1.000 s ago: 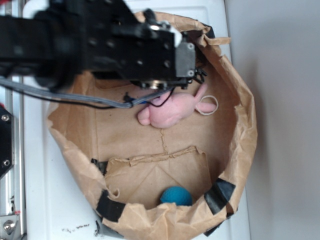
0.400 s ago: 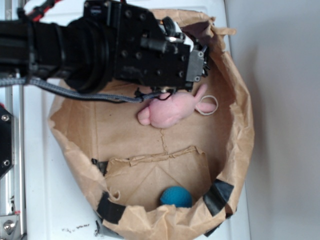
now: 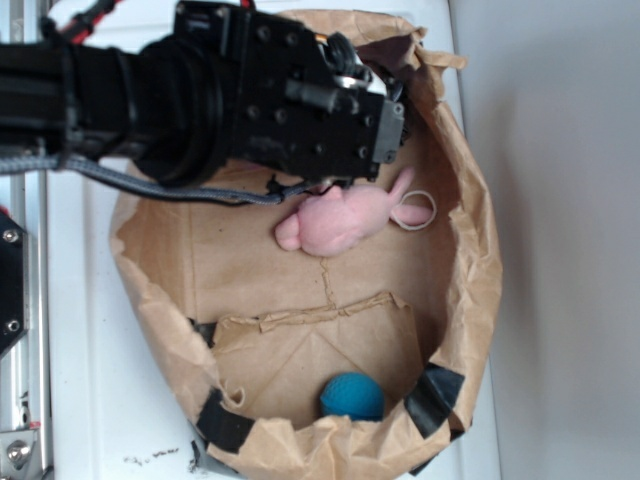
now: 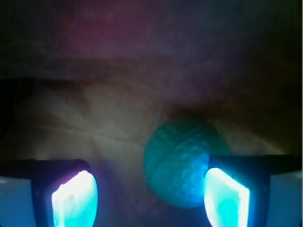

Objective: Grab the green ball.

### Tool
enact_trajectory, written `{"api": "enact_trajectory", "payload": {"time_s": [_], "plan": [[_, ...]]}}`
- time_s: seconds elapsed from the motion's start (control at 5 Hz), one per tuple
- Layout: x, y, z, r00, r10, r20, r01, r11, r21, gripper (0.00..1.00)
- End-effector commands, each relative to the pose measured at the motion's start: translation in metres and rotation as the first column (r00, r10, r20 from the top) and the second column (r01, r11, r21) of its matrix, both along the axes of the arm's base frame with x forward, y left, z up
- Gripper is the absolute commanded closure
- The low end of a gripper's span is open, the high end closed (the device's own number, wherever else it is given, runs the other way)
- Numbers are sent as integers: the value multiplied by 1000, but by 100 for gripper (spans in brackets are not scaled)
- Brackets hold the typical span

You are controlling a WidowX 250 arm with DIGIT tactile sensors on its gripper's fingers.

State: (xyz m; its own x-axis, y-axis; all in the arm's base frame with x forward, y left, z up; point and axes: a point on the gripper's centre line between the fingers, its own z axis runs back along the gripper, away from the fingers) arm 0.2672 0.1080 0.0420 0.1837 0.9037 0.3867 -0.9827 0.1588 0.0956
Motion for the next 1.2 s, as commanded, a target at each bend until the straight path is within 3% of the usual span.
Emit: {"api": "enact_trajectory", "payload": {"time_s": [0.0, 0.4, 0.6, 1.0], "plan": [[-5, 12, 10, 999, 9, 36, -11, 999, 36, 0], [-4, 6, 11, 999, 20, 42, -21, 1000, 22, 0], [-7, 5, 14, 998, 32, 52, -32, 999, 2, 100], [-9, 6, 13, 997, 30, 70, -29, 999, -14, 100]]}}
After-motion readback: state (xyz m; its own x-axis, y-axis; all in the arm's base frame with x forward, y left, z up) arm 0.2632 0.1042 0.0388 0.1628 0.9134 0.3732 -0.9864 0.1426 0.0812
